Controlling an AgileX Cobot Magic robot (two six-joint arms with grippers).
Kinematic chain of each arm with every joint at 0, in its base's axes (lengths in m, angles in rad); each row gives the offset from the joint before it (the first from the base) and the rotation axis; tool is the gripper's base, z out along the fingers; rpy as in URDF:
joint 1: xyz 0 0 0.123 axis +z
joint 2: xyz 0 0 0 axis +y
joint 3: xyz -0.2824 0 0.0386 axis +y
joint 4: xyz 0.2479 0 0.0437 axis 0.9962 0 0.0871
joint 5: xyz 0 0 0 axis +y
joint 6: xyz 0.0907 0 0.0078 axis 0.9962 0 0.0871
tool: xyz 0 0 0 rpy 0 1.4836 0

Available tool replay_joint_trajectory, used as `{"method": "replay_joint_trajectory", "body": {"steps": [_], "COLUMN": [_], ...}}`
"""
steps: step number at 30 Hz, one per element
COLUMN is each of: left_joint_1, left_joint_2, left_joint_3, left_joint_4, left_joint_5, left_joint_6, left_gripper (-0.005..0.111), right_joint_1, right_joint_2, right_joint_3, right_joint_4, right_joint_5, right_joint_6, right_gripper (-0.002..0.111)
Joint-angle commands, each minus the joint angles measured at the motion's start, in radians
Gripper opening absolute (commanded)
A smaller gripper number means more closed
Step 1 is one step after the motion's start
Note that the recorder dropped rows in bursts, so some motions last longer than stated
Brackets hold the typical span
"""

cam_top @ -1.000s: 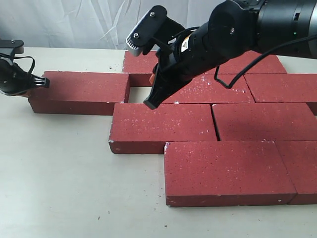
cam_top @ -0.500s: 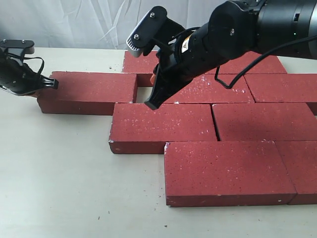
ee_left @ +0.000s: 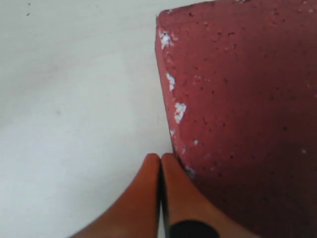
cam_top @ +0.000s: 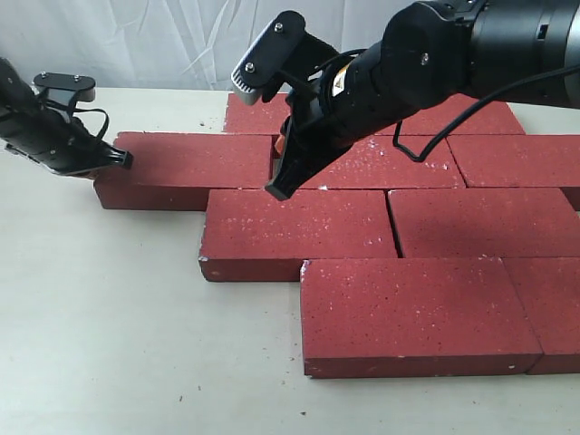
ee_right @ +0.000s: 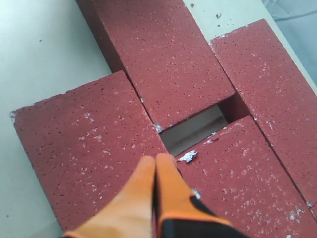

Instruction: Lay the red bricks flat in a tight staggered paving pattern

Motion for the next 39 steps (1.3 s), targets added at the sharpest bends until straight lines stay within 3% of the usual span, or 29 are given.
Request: {"method": "replay_joint_trajectory", "body": {"steps": [1, 17, 34, 39], "left_joint_1": [-0.033, -0.113, -0.109, -0.066], "left_joint_2": [0.002, 0.002, 0.002, -0.017], "left_joint_3": [0.001, 0.001, -0.001, -0.001], "left_joint_4": [-0.024, -0.027, 0.127, 0.124], "left_joint_5": [-0.009, -0.019, -0.003, -0.006], "left_joint_6": [0.008, 0.041, 0.037, -0.012], "left_gripper": [0.000, 0.000, 0.000, 0.000], "right_joint_1": [-0.002, -0.002, -0.002, -0.002], "right_joint_2": [0.002, 0.002, 0.002, 0.002], "right_joint_3": [0.006, 0.006, 0.006, 0.006], "right_joint_4": [-0.008, -0.008, -0.008, -0.008], "right_joint_5": [-0.012, -0.014, -0.008, -0.006], "right_joint_6": [-0.003, -0.003, -0.003, -0.003], "right_gripper": [-0.001, -0.001, -0.001, -0.001]}}
